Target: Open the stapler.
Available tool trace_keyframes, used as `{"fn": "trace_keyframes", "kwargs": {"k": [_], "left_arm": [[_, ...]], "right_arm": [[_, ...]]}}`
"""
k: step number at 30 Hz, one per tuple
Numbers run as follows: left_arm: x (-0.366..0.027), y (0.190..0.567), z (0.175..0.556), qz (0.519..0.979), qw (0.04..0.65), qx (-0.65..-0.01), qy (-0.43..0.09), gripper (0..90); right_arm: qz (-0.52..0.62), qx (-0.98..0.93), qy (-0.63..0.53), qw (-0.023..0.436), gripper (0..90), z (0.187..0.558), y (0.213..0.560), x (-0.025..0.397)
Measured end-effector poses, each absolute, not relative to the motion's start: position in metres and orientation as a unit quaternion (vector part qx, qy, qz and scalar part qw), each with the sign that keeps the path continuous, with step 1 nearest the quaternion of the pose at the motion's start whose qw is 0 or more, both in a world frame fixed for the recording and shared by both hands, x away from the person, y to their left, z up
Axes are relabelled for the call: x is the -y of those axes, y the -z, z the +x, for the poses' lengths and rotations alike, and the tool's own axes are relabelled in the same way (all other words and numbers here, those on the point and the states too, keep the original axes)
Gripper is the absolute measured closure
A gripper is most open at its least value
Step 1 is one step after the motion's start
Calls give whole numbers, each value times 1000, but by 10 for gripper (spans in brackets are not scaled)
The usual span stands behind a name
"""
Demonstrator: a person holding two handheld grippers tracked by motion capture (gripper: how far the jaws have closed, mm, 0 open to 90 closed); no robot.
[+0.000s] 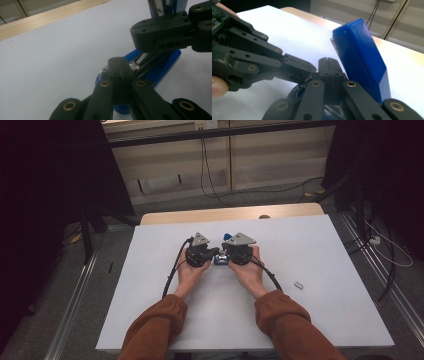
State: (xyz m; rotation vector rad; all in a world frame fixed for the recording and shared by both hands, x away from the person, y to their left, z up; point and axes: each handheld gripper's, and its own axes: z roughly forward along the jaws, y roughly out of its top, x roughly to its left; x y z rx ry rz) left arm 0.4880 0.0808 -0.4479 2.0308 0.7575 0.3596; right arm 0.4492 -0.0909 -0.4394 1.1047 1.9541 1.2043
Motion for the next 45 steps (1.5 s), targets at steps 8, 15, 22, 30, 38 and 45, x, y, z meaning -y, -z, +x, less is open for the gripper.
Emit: {"fn": "trace_keyframes", "kwargs": {"k": [8, 15, 22, 30, 38, 45], "left_arm": [[-81, 448, 488, 822, 457, -309, -143, 900], [-82, 449, 488, 818, 462, -314, -140, 900], [-84, 450, 489, 815, 467, -315, -135, 900], [-84, 450, 489, 816, 468, -312, -136, 900], [-84, 450, 489, 817, 467, -311, -135, 900], [-84, 450, 489, 817, 466, -311, -135, 900]], "right_arm": [[414, -732, -452, 298, 900, 449, 439, 92], [417, -730, -450, 300, 900, 448, 437, 94], [425, -721, -451, 311, 900, 447, 436, 95], [435, -711, -452, 318, 900, 447, 431, 105], [436, -711, -449, 322, 900, 445, 429, 108], [443, -707, -447, 323, 900, 445, 427, 115]]}}
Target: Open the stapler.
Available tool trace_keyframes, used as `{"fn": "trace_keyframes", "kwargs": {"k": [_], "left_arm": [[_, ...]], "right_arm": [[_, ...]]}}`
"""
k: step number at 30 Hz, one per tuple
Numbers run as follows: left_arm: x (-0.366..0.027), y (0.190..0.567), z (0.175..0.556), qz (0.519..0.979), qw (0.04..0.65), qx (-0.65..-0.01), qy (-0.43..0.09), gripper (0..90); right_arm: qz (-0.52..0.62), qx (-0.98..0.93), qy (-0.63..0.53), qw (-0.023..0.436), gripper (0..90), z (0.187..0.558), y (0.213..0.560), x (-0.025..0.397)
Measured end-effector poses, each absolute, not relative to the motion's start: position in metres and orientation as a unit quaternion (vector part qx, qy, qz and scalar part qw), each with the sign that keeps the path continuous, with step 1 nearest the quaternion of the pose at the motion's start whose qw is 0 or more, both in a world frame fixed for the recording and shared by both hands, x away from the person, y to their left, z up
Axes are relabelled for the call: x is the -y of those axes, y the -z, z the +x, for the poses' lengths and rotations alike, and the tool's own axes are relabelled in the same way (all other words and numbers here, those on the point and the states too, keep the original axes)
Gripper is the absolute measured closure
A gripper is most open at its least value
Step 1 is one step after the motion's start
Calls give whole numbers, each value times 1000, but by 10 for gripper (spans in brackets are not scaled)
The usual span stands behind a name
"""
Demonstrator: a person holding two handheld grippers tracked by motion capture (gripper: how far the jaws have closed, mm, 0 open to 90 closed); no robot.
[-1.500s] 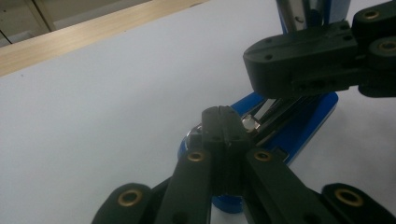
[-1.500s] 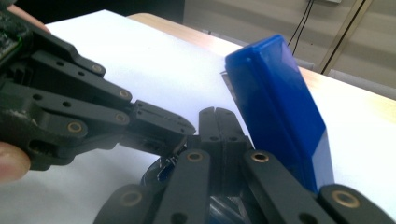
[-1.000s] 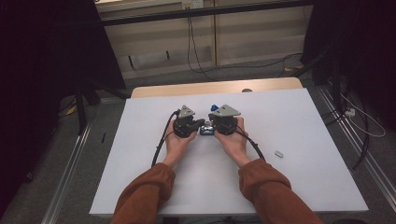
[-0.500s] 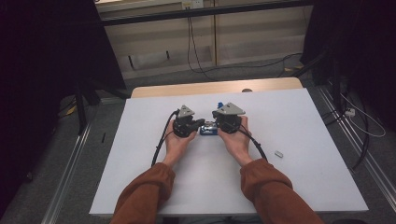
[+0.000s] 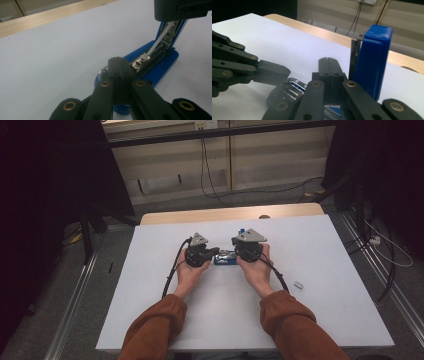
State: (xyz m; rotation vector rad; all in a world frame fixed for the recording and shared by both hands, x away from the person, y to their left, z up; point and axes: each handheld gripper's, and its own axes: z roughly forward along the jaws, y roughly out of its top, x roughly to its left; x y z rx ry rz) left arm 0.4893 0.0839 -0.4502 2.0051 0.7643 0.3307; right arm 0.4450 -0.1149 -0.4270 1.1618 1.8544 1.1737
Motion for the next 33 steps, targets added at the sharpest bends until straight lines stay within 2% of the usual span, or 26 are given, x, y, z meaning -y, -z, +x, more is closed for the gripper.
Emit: {"fn": "trace_keyframes", "kwargs": {"k": [33], "left_arm": [[-84, 450, 489, 818, 466, -309, -137, 900]], "right_arm": [[457, -693, -441, 340, 900, 444, 426, 134]]}}
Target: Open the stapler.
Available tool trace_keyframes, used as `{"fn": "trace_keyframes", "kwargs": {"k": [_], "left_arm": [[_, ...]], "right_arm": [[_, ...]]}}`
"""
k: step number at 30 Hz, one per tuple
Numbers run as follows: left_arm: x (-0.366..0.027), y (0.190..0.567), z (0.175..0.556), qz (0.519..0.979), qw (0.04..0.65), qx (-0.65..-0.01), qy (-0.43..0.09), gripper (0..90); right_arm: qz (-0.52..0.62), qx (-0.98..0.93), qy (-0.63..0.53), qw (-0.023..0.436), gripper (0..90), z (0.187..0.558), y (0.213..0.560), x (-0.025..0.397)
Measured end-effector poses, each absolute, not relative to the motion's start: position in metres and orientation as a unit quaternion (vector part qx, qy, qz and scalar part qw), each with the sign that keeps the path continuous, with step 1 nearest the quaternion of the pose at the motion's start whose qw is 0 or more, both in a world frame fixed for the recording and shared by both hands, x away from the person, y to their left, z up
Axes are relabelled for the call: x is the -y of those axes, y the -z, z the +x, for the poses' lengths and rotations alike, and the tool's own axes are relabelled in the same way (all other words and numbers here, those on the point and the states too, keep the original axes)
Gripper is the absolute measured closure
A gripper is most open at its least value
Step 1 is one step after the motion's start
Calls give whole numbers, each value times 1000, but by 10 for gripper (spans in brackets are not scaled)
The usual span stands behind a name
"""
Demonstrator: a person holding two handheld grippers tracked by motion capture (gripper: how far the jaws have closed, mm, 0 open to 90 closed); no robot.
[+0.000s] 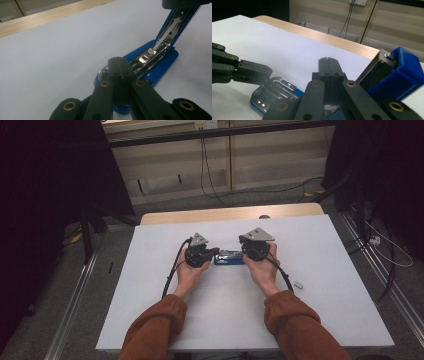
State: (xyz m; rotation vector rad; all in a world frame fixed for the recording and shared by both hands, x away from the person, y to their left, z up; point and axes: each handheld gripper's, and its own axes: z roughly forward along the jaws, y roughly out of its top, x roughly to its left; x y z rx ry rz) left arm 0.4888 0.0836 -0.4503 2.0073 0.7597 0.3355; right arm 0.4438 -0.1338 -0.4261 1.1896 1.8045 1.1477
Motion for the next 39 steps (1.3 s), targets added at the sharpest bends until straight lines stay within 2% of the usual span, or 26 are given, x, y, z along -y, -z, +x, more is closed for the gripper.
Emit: {"fn": "trace_keyframes", "kwargs": {"k": [23, 39], "left_arm": [[-84, 450, 489, 818, 466, -309, -136, 900], [-84, 451, 489, 817, 467, -310, -137, 900]], "right_arm": [[477, -680, -436, 346, 900, 441, 426, 162], [474, -686, -443, 331, 900, 436, 425, 176]]}}
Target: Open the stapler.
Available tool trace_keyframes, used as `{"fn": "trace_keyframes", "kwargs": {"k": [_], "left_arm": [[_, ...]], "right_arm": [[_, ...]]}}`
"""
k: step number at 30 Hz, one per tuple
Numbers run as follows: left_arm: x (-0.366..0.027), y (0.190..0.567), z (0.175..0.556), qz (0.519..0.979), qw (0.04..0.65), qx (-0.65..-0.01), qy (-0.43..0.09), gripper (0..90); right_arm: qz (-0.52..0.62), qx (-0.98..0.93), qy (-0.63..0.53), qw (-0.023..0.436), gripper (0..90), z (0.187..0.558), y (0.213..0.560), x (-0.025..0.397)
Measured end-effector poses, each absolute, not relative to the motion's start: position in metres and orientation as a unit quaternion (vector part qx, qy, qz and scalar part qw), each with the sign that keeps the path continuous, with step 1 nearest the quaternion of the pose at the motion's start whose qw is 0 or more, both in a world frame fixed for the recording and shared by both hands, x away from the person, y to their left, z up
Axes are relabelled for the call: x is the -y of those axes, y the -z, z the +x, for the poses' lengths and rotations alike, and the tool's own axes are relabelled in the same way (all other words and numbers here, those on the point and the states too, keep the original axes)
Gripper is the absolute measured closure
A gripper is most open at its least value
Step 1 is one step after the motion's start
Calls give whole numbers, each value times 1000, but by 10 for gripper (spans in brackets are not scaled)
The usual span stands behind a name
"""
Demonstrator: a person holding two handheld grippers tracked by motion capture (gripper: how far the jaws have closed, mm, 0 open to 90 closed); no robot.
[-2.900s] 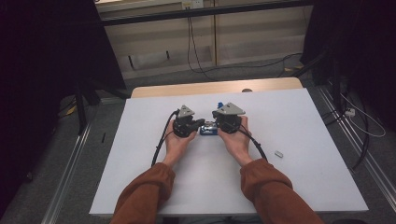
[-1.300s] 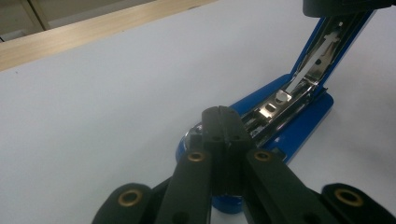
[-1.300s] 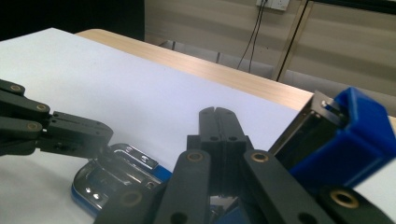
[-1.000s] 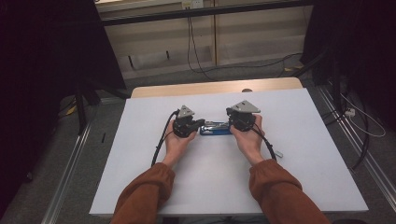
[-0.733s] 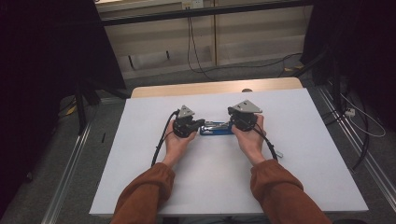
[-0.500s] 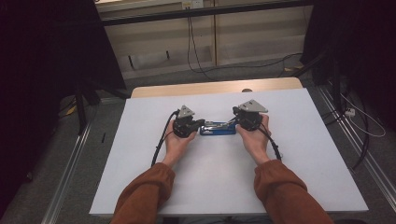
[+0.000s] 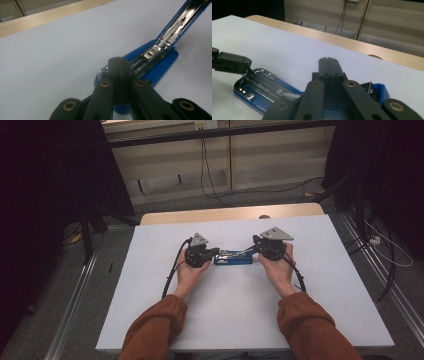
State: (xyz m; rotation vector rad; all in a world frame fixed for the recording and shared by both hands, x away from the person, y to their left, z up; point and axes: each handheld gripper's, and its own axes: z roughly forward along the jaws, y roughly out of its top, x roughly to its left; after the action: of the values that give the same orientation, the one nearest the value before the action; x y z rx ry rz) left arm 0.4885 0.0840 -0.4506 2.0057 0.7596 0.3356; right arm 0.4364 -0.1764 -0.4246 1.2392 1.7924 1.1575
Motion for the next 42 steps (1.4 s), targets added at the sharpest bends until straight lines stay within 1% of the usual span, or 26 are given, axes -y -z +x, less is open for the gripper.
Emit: {"fn": "trace_keyframes", "kwargs": {"k": [12, 38, 42], "left_arm": [[-84, 451, 488, 817, 467, -310, -137, 900], [-84, 451, 488, 815, 469, -313, -136, 900], [-82, 451, 486, 814, 466, -313, -147, 900]], "right_arm": [[465, -694, -443, 326, 900, 427, 426, 184], [469, -706, -423, 322, 900, 423, 432, 204], [460, -716, -416, 321, 900, 422, 435, 205]]}}
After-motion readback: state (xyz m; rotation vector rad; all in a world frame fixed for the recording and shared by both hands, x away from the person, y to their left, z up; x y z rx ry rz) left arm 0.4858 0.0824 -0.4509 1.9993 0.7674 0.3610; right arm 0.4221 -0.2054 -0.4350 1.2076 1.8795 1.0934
